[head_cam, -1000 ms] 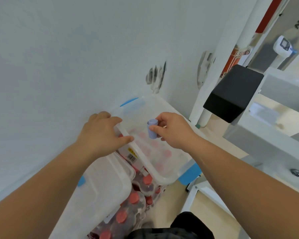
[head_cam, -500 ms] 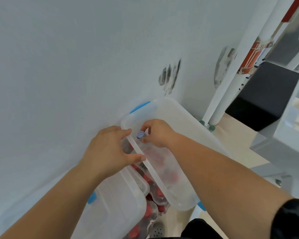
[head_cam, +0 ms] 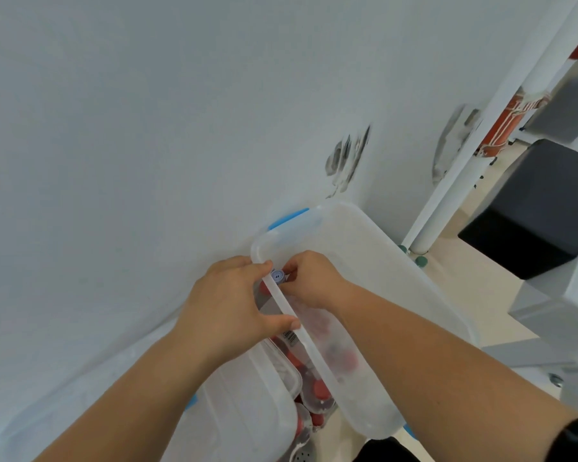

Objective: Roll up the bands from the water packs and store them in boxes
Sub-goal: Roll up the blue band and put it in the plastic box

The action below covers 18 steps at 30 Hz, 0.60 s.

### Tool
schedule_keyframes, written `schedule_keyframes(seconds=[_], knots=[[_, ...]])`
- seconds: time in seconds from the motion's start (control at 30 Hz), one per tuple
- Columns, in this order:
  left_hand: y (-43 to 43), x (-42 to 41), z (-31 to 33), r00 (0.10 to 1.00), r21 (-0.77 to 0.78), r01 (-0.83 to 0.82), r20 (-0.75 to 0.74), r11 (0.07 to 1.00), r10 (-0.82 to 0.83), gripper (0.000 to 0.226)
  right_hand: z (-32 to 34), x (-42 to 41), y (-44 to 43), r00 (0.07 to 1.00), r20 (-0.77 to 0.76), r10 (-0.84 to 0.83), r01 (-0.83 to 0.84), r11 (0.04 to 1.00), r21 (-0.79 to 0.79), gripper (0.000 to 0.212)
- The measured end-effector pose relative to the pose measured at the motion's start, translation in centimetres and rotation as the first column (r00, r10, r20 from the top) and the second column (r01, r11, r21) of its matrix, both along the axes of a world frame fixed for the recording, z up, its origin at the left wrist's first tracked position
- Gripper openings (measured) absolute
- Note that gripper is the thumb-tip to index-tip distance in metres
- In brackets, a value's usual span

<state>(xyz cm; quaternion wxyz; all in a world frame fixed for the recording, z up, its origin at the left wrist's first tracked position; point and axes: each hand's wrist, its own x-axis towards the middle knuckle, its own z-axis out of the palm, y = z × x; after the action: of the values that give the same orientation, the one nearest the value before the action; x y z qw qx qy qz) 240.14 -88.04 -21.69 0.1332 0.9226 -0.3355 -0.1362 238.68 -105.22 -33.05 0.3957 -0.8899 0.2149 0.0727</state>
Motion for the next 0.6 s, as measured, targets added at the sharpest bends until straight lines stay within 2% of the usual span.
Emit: schedule_keyframes(seconds=[0.1, 0.27, 0.37, 0.47, 0.6], knots=[[-0.2, 0.1, 0.2, 1.000, 0.032, 0.011, 0.010, 0.999, -0.011, 0.097, 0.1, -0.2, 0.1, 1.000, 0.017, -0.023, 0.023, 1.000, -0.012, 0.028], [-0.2, 0.2, 0.2, 1.000, 0.033, 0.008, 0.008, 0.999, -0.008, 0.097, 0.5, -0.2, 0.1, 0.998, 0.053, 0.045, -0.041, 0.996, -0.081, 0.015], [-0.1, 0.1, 0.2, 1.000, 0.028, 0.004, 0.006, 1.000, -0.004, 0.096, 0.5, -0.4, 0.1, 0.998, 0.045, 0.053, -0.051, 0.997, -0.056, 0.013], [-0.1, 0.1, 0.1, 1.000, 0.021, -0.005, -0.001, 1.000, 0.005, 0.096, 0.6, -0.4, 0.2, 1.000, 0.018, 0.002, -0.002, 0.999, -0.035, 0.023], [0.0, 0.1, 0.1, 1.000, 0.028, -0.011, 0.007, 1.000, 0.010, 0.097, 1.1, -0.5, -0.2, 0.995, -0.063, -0.079, 0.084, 0.993, 0.088, 0.027]])
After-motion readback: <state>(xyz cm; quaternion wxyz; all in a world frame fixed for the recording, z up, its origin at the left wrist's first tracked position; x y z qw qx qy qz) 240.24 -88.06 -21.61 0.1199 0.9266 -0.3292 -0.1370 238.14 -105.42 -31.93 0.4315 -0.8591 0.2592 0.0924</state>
